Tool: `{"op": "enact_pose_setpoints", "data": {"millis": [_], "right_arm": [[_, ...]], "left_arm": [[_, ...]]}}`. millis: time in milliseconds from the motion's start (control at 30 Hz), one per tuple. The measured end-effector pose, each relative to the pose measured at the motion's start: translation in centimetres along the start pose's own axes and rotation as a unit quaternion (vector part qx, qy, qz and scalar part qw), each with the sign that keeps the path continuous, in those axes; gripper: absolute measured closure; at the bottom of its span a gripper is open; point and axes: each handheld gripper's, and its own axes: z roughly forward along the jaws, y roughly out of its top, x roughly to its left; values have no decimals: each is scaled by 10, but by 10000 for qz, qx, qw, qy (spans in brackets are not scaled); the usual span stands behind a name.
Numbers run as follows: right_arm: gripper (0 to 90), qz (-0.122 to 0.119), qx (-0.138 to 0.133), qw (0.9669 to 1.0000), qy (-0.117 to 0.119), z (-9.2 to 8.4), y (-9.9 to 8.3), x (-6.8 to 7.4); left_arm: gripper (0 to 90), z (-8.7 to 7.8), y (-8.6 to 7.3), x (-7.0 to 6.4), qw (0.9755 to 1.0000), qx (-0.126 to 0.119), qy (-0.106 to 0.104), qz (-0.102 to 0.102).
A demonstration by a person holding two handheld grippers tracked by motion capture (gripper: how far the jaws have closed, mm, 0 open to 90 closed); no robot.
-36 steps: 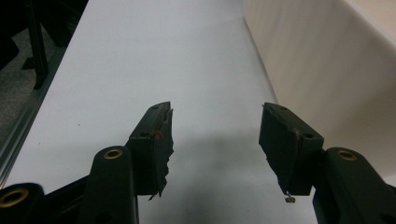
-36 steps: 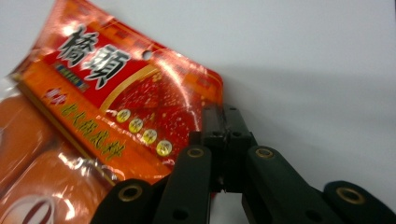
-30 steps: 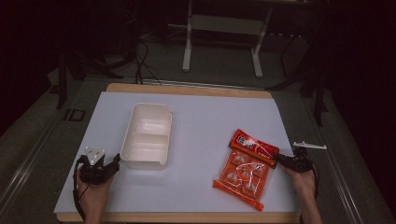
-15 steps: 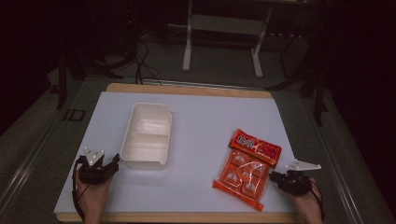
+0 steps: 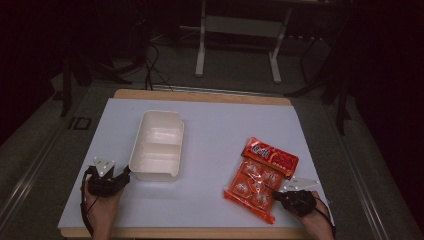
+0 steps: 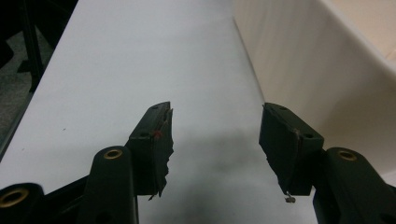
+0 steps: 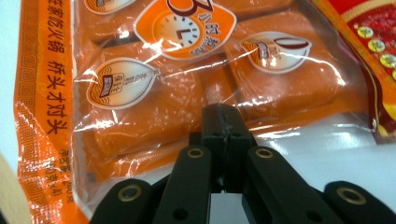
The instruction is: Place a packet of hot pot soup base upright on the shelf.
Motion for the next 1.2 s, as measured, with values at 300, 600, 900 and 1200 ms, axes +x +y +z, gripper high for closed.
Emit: {"op": "enact_pose_setpoints", "data": {"millis": [300, 600, 900, 1200], "right_arm": [[900, -166, -130, 9996, 170, 34, 40, 19], [870, -361, -162, 9976, 567, 59, 75, 35], [702, 151, -501, 9986, 24, 42, 82, -12], [501, 1207, -556, 9905, -343, 48, 81, -83]], "left_arm": [[445, 2, 2, 0, 10000, -15, 10, 2], [447, -1, 1, 11, 9998, -63, 68, -179], [448, -1, 1, 15, 9997, -52, 99, -229], [514, -4, -2, 39, 9986, 38, 202, -479]]}}
